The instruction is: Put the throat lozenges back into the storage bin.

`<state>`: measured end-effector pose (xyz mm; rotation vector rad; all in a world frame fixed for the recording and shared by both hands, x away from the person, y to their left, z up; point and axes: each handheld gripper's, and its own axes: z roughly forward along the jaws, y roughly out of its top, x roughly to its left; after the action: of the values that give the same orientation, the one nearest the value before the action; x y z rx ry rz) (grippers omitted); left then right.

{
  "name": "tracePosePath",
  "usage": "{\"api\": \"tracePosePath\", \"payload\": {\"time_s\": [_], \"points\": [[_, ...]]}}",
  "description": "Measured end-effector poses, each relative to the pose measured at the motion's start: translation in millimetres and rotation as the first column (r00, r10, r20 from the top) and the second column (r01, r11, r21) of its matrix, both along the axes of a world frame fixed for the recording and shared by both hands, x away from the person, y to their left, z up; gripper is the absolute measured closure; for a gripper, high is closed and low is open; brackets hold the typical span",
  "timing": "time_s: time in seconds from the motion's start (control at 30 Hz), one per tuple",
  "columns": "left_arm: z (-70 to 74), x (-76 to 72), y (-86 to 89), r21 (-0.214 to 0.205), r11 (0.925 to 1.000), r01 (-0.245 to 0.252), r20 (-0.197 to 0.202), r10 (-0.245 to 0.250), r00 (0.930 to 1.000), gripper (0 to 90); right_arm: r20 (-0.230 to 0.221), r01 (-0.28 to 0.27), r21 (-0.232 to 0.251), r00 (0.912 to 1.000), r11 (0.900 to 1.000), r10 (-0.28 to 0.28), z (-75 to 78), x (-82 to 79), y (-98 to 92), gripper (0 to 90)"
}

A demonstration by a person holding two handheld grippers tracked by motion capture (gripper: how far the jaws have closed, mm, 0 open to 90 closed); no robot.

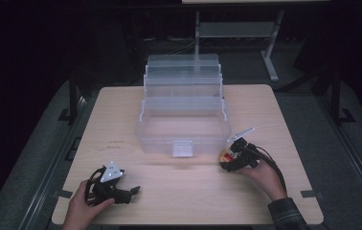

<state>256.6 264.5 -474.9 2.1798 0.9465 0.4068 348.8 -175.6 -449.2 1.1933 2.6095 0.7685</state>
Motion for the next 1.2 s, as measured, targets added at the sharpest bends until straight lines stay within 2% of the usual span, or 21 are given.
{"api": "tracePosePath", "payload": {"time_s": [0.33,1.2], "points": [[0.0,0.0,0.0,0.000,1.0000,0.000,0.000,0.000,1.0000,10.9,0.008,-0.007,0.016,1.0000,0.9998,0.006,10.5,-3.9,-5.2,19.9],[0.0,0.0,0.0,0.000,1.0000,0.000,0.000,0.000,1.0000,10.9,0.027,-0.012,0.019,0.9996,0.9997,0.011,36.3,-10.9,-21.2,19.9]]}}
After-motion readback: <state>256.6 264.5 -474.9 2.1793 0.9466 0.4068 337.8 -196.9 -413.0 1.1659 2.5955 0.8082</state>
